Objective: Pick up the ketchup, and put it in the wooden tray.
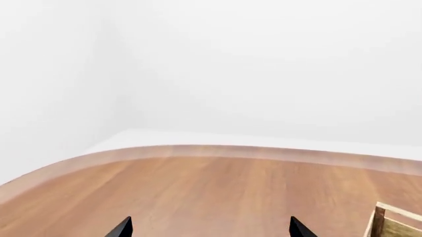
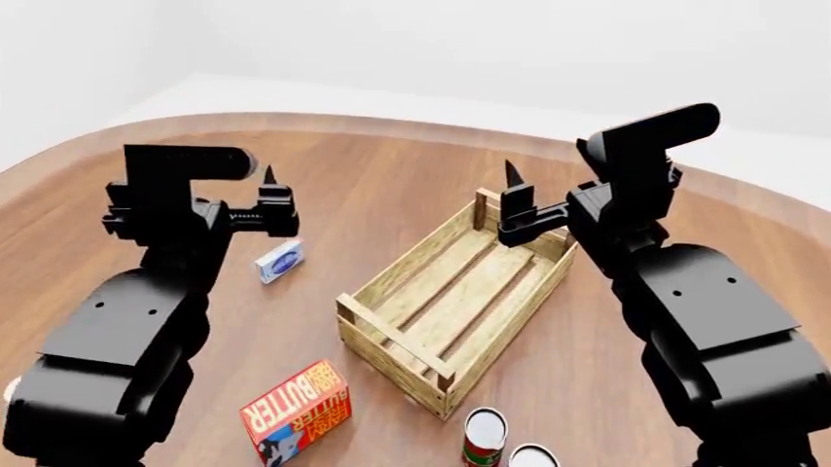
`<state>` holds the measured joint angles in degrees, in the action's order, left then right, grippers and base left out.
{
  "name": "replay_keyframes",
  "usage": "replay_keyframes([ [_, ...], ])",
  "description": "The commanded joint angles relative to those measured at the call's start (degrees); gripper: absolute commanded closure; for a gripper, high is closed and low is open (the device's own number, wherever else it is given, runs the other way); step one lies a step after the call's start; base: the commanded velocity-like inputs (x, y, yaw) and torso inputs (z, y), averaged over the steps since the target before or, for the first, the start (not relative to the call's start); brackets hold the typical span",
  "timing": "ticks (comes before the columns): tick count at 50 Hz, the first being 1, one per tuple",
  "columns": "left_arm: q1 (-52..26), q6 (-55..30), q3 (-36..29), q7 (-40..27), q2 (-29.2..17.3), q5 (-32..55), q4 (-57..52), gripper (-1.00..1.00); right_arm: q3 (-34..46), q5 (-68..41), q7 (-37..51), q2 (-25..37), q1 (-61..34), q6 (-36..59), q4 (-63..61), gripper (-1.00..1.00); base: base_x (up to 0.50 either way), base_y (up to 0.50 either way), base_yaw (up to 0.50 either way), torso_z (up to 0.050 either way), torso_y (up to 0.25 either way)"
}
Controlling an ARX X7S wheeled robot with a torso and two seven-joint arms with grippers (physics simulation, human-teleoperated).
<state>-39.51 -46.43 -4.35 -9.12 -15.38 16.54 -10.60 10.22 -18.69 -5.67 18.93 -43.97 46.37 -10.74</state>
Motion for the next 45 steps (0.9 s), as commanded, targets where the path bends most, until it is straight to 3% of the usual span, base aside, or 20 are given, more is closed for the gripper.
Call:
replay_keyframes([
  [1,3.7,-13.7,7.7,-1.3,-5.3,5.5,-16.1,-1.00,0.0,-0.1,0.6,0.3,0.0,0.5,-1.1,-1.00,0.00,0.00,0.00,0.000,0.000],
  [7,7.3,-22.3,14.6,-1.7,-7.9,9.3,-25.4,-1.00,0.1,-0.1,1.2,0.6,0.3,1.4,-2.3,-1.00,0.00,0.00,0.00,0.000,0.000],
  [18,12.9,-27.7,25.2,-2.6,-8.9,11.6,-32.5,-1.00,0.1,-0.1,2.0,0.7,0.4,1.9,-3.5,-1.00,0.00,0.00,0.00,0.000,0.000],
  [35,17.1,-31.7,35.3,-4.5,-9.5,11.7,-38.1,-1.00,0.8,-0.3,1.9,0.6,-0.1,1.2,-3.3,-1.00,0.00,0.00,0.00,0.000,0.000],
  [45,21.1,-31.6,37.8,-5.9,-9.0,10.2,-37.8,-1.00,1.4,-0.2,1.6,0.4,-0.5,0.3,-2.6,-1.00,0.00,0.00,0.00,0.000,0.000],
])
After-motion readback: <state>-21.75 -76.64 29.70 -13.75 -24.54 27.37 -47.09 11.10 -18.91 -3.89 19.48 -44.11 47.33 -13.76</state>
